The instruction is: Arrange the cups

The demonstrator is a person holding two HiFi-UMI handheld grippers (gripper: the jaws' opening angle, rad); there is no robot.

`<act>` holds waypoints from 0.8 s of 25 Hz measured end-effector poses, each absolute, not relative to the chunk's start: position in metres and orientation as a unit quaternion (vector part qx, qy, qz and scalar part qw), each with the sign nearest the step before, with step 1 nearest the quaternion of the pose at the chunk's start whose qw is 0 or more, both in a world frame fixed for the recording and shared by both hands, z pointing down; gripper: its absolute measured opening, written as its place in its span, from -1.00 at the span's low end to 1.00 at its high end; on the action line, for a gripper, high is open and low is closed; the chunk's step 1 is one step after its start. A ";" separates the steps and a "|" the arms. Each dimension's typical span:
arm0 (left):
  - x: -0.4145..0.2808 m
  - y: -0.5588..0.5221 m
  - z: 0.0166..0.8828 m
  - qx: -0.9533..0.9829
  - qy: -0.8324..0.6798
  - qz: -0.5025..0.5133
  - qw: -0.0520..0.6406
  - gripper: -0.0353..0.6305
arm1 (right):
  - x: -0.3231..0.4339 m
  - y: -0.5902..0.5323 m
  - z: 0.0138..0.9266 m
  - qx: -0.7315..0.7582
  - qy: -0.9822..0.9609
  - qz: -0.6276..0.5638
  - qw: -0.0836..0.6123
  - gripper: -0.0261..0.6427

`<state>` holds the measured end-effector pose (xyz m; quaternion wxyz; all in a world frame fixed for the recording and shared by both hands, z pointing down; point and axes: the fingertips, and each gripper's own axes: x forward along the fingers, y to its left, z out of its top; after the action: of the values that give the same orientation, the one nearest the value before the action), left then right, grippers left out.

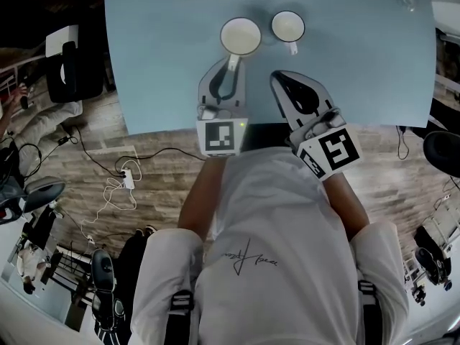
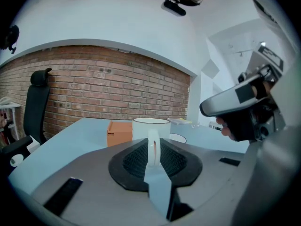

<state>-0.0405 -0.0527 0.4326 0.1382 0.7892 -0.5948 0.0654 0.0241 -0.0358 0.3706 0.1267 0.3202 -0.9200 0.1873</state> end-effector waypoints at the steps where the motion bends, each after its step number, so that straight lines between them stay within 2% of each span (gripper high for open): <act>1: -0.041 -0.053 0.430 0.789 -0.596 0.064 0.137 -0.72 | 0.024 -0.037 0.370 0.321 -0.920 0.186 0.126 -0.86; 20: -0.035 -0.059 0.394 0.783 -0.610 0.054 0.111 -0.72 | 0.035 -0.052 0.349 0.317 -0.928 0.165 0.102 -0.86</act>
<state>-0.0353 -0.0586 0.3939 0.1110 0.7828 -0.6099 0.0540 0.0347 -0.0521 0.3486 0.1024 0.3165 -0.9285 0.1651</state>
